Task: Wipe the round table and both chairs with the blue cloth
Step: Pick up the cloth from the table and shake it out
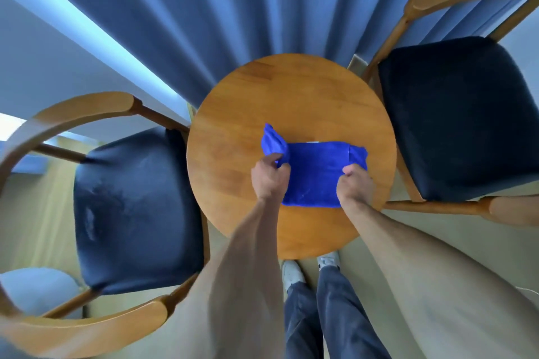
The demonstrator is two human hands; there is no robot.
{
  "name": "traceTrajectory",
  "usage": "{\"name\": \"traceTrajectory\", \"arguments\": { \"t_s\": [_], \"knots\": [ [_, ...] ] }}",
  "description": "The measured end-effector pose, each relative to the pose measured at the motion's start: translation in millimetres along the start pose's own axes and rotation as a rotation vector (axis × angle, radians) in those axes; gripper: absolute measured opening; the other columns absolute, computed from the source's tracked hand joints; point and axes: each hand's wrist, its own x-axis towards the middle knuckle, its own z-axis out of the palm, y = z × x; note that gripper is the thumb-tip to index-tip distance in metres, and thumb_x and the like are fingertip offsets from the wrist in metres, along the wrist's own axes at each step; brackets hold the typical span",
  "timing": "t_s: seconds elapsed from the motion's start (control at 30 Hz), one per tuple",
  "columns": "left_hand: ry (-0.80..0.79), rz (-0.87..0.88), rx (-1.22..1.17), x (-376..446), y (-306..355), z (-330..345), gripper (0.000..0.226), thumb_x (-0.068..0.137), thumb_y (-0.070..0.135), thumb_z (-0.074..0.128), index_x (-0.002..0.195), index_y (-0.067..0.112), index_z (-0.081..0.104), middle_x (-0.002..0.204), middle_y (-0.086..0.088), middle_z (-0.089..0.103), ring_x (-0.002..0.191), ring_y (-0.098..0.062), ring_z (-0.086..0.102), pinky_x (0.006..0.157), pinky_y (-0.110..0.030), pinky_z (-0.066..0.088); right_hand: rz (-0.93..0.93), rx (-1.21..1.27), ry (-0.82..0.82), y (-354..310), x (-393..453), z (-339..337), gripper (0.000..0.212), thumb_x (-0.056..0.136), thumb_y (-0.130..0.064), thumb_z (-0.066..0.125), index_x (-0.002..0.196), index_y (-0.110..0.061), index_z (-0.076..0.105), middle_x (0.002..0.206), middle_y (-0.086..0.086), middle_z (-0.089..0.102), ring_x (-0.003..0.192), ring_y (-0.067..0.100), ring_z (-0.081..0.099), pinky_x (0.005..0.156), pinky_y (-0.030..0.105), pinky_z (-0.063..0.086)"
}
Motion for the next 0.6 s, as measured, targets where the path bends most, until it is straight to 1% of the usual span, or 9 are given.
{"name": "traceTrajectory", "arguments": {
  "t_s": [0.1, 0.17, 0.2, 0.23, 0.27, 0.37, 0.47, 0.53, 0.6],
  "knots": [
    [-0.128, 0.093, 0.038, -20.5, 29.4, 34.4, 0.024, 0.070, 0.025, 0.056, 0.083, 0.012, 0.071, 0.060, -0.008, 0.053, 0.067, -0.032, 0.054, 0.063, -0.041, 0.050, 0.107, 0.105, -0.067, 18.0, 19.4, -13.0, 0.023, 0.080, -0.025, 0.047, 0.097, -0.031, 0.062, 0.100, -0.003, 0.070, 0.089, 0.026, 0.068, 0.081, 0.035, 0.057],
    [-0.250, 0.134, 0.090, -31.1, 39.8, 61.1, 0.022, 0.079, 0.029, 0.062, 0.090, 0.013, 0.071, 0.061, -0.004, 0.056, 0.069, -0.028, 0.057, 0.065, -0.041, 0.052, 0.142, 0.195, -0.129, 32.9, 34.6, -15.8, 0.016, 0.084, -0.024, 0.056, 0.098, -0.024, 0.062, 0.099, 0.001, 0.069, 0.089, 0.024, 0.067, 0.082, 0.025, 0.055],
    [-0.322, 0.125, 0.112, -35.7, 41.2, 71.4, 0.026, 0.082, 0.035, 0.064, 0.099, 0.017, 0.071, 0.066, -0.002, 0.062, 0.073, -0.024, 0.061, 0.069, -0.039, 0.053, 0.170, 0.233, -0.106, 39.6, 42.9, -16.2, 0.012, 0.089, -0.020, 0.059, 0.099, -0.016, 0.062, 0.095, 0.001, 0.068, 0.083, 0.021, 0.066, 0.071, 0.012, 0.050],
    [-0.384, 0.103, 0.126, -38.7, 38.2, 83.1, 0.030, 0.084, 0.041, 0.064, 0.105, 0.022, 0.072, 0.071, 0.000, 0.067, 0.079, -0.021, 0.064, 0.072, -0.036, 0.054, 0.214, 0.276, -0.067, 44.2, 46.1, -18.4, 0.008, 0.093, -0.019, 0.057, 0.096, -0.013, 0.061, 0.089, 0.005, 0.068, 0.074, 0.019, 0.064, 0.057, 0.011, 0.048],
    [-0.405, 0.082, 0.146, -41.0, 33.7, 91.0, 0.029, 0.085, 0.043, 0.062, 0.105, 0.026, 0.072, 0.077, 0.001, 0.069, 0.084, -0.021, 0.065, 0.074, -0.035, 0.055, 0.225, 0.312, -0.023, 45.7, 45.1, -21.2, 0.012, 0.094, -0.024, 0.053, 0.090, -0.014, 0.058, 0.087, 0.009, 0.069, 0.070, 0.020, 0.064, 0.055, 0.017, 0.050],
    [-0.173, 0.028, 0.267, -41.8, 9.2, 103.2, 0.028, 0.089, 0.028, 0.054, 0.112, 0.024, 0.069, 0.102, -0.005, 0.067, 0.102, -0.027, 0.060, 0.078, -0.035, 0.049, 0.200, 0.225, -0.006, 50.7, 39.5, -17.6, 0.034, 0.090, -0.047, 0.049, 0.077, -0.016, 0.051, 0.093, 0.010, 0.066, 0.086, 0.027, 0.062, 0.080, 0.035, 0.050],
    [0.109, -0.192, 0.334, -40.9, -14.3, 93.3, 0.037, 0.087, 0.024, 0.056, 0.123, 0.014, 0.054, 0.121, -0.012, 0.051, 0.116, -0.032, 0.048, 0.090, -0.041, 0.045, 0.079, 0.006, 0.012, 47.6, 27.6, -12.7, 0.055, 0.080, -0.064, 0.059, 0.101, -0.013, 0.063, 0.105, 0.007, 0.058, 0.095, 0.027, 0.058, 0.077, 0.035, 0.048],
    [0.083, -0.383, 0.232, -34.6, -33.5, 84.4, 0.043, 0.085, 0.030, 0.061, 0.120, 0.009, 0.050, 0.121, -0.014, 0.054, 0.115, -0.034, 0.051, 0.092, -0.041, 0.047, 0.072, -0.058, 0.034, 43.4, 19.9, -6.7, 0.071, 0.072, -0.062, 0.072, 0.119, -0.010, 0.059, 0.115, 0.009, 0.058, 0.100, 0.028, 0.060, 0.079, 0.040, 0.053],
    [-0.017, -0.481, 0.088, -27.1, -43.9, 76.3, 0.041, 0.079, 0.032, 0.064, 0.109, 0.006, 0.057, 0.106, -0.012, 0.064, 0.102, -0.033, 0.061, 0.085, -0.038, 0.051, 0.150, -0.058, -0.010, 39.2, 12.8, 0.1, 0.071, 0.067, -0.061, 0.076, 0.112, -0.009, 0.059, 0.106, 0.008, 0.064, 0.091, 0.028, 0.064, 0.076, 0.041, 0.056]
  ]
}}
